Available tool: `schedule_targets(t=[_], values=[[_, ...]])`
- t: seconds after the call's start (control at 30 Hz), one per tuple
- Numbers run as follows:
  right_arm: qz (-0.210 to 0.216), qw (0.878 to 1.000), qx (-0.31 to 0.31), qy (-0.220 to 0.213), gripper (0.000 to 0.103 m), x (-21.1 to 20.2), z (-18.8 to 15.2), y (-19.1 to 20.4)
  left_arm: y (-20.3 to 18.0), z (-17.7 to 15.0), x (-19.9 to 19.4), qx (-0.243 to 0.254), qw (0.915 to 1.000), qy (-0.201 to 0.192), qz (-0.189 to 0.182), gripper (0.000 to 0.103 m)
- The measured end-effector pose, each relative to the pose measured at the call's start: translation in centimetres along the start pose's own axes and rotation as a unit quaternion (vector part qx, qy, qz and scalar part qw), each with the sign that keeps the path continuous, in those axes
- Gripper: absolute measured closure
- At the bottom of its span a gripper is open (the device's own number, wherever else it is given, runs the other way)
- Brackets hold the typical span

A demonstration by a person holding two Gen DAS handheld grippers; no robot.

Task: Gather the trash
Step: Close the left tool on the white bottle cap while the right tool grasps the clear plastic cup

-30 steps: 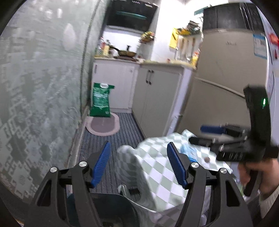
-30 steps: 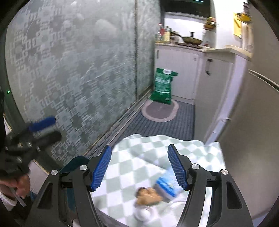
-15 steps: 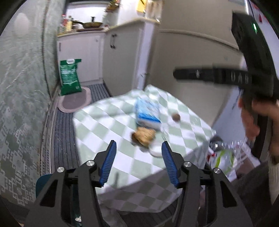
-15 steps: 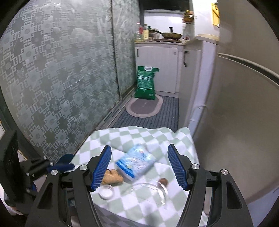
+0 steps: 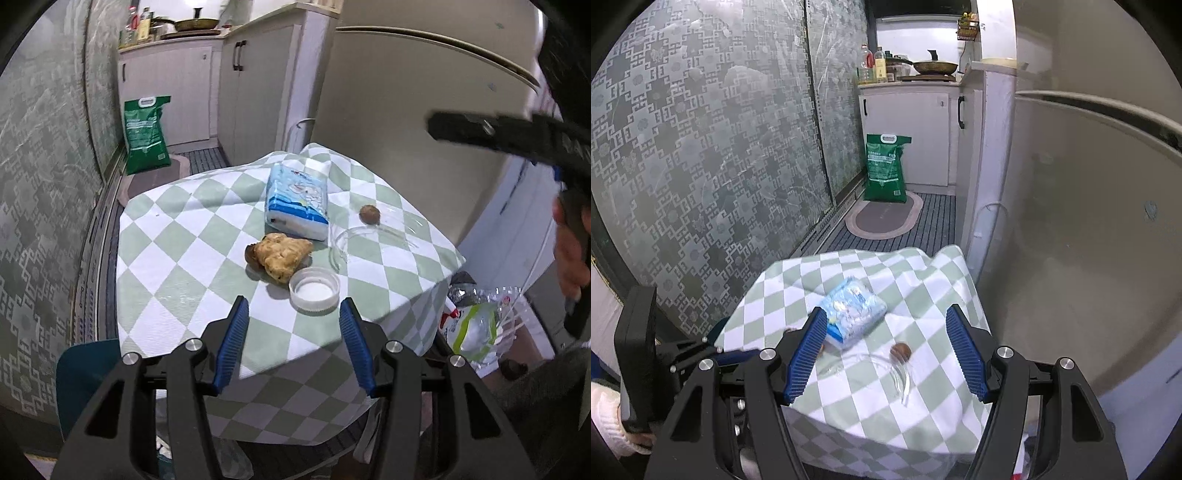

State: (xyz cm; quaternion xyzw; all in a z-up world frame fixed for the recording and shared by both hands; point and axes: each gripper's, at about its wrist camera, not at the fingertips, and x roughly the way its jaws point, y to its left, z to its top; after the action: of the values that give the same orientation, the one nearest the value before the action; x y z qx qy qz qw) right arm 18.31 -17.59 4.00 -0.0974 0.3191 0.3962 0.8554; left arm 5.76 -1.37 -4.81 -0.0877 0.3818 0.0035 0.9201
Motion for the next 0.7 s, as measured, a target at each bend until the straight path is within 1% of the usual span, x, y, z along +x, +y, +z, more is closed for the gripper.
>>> schedule_targets(t=[0.23,0.3,0.53,0.6,0.7], values=[[-0.005,1.000,0.003,0.019,0.035,0.1,-1.6,-1.4,-0.1,0.7,1.0,-0.018,0.9998,0.000,0.000,0.050],[-0.008,1.000,0.006,0.025,0.035,0.3,-2.0,-1.9,-0.2,0.9,1.3,-0.024,0.9997,0.001,0.001,0.051],[-0.005,0.999,0.014,0.052,0.035,1.8,-3.9,-3.5,-0.9,1.2,2.0,-0.032,0.9993,0.000,0.019,0.053],[-0.009,0.998,0.004,0.058,0.040,2.5,-4.4,-3.4,-1.0,1.2,2.1,-0.031,0.9992,-0.002,0.025,0.056],[-0.008,0.998,-0.005,0.063,0.043,3.3,-4.9,-3.0,-0.9,1.2,2.1,-0.036,0.9991,-0.004,0.024,0.057]])
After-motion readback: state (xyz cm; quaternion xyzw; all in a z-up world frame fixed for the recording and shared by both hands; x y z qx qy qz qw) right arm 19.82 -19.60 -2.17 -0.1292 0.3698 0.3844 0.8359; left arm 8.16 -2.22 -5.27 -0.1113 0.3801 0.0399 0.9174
